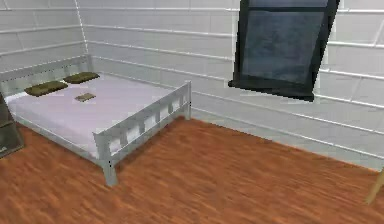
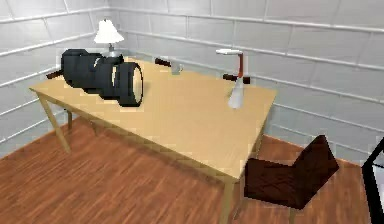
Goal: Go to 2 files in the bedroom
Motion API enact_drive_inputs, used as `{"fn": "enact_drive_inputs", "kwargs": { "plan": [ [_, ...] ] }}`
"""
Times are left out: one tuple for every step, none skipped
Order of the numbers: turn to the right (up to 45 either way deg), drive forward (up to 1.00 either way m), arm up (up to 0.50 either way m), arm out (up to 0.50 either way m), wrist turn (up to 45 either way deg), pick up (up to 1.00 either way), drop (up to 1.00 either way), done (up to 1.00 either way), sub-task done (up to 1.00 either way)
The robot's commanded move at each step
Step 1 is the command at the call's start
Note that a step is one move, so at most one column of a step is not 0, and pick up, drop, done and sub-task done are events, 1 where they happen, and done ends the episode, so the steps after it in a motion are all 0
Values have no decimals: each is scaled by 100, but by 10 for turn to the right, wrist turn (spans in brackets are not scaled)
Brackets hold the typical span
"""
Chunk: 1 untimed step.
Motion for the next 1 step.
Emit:
{"fn": "enact_drive_inputs", "kwargs": {
  "plan": [
    [450,0,0,0,0,0,0,0,0]
  ]
}}
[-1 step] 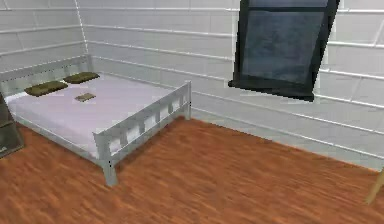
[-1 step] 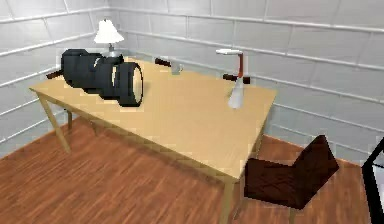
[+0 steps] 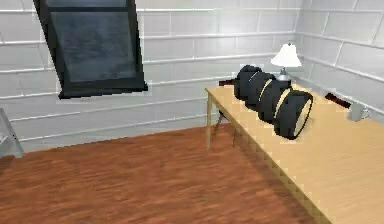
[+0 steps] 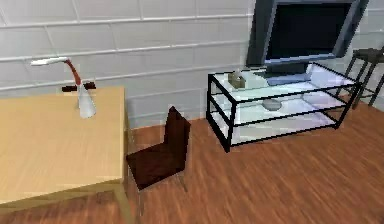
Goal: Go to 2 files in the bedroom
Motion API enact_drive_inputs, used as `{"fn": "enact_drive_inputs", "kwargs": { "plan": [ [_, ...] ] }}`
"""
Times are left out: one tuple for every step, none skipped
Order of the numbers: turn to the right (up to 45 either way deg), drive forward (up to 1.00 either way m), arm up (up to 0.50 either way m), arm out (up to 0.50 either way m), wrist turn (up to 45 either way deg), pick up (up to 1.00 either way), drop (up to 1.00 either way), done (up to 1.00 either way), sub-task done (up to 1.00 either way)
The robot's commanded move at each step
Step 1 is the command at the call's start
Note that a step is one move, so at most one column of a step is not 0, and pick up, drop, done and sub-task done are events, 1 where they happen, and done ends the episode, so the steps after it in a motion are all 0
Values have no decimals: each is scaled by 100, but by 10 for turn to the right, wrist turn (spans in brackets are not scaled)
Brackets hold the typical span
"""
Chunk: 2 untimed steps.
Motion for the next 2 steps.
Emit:
{"fn": "enact_drive_inputs", "kwargs": {
  "plan": [
    [450,0,0,0,0,0,0,0,0],
    [450,0,0,0,0,0,0,0,0]
  ]
}}
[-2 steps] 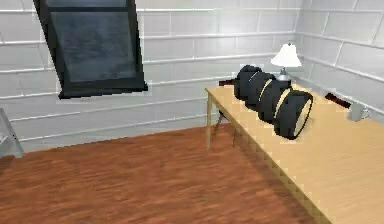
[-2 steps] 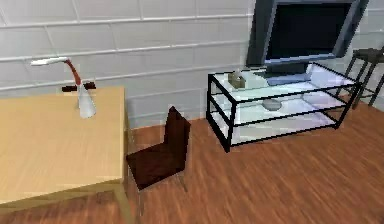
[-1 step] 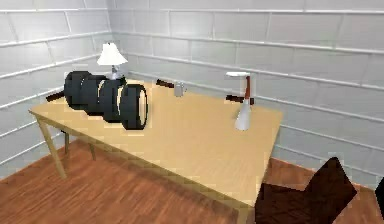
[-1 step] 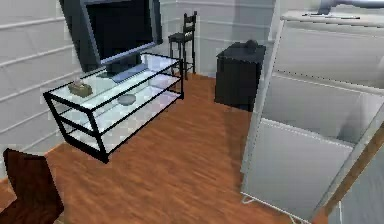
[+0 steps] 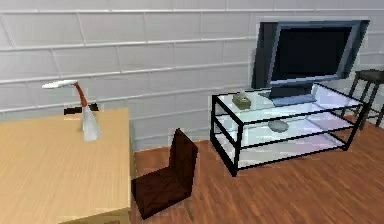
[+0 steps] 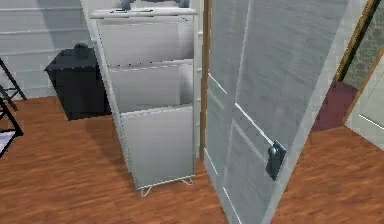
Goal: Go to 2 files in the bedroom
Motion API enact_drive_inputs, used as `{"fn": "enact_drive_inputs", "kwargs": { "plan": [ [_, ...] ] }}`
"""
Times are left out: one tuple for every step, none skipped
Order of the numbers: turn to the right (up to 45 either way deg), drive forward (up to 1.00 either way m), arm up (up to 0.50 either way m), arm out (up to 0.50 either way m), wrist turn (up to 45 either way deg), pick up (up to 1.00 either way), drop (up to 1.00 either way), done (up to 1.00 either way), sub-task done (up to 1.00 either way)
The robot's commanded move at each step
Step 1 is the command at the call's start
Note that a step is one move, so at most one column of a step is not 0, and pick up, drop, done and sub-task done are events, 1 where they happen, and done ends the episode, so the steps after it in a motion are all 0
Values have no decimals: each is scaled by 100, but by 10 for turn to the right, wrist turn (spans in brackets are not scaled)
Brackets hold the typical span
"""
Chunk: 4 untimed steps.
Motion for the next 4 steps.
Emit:
{"fn": "enact_drive_inputs", "kwargs": {
  "plan": [
    [270,0,0,0,0,0,0,0,0],
    [0,10,0,0,0,0,0,0,0],
    [450,0,0,0,0,0,0,0,0],
    [120,0,0,0,0,0,0,0,0]
  ]
}}
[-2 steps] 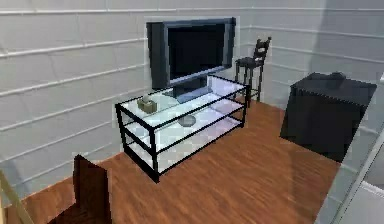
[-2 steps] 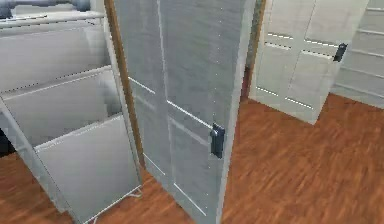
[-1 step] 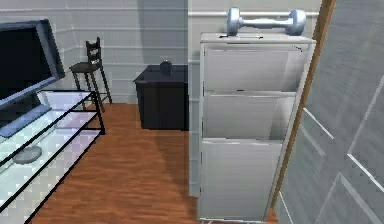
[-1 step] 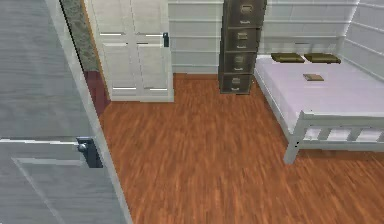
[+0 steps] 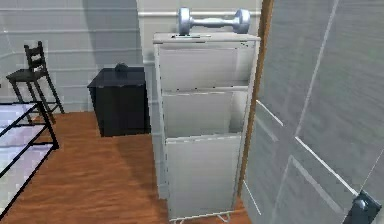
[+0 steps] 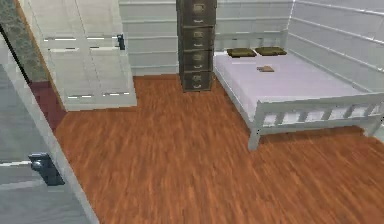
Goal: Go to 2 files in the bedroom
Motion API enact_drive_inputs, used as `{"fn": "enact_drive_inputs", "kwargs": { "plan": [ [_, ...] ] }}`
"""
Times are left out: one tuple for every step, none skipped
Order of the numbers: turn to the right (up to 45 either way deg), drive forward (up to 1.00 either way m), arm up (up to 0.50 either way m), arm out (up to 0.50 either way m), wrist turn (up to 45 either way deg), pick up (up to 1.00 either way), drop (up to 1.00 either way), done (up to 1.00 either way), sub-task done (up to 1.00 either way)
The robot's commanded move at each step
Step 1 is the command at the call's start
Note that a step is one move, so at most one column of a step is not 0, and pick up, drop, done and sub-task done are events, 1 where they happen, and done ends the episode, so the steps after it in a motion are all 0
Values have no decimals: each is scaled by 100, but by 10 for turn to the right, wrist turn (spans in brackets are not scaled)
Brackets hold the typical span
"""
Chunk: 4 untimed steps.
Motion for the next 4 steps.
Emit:
{"fn": "enact_drive_inputs", "kwargs": {
  "plan": [
    [0,0,0,0,0,0,0,0,100],
    [450,0,0,0,0,0,0,0,0],
    [450,0,0,0,0,0,0,0,0],
    [330,0,0,0,0,0,0,0,0]
  ]
}}
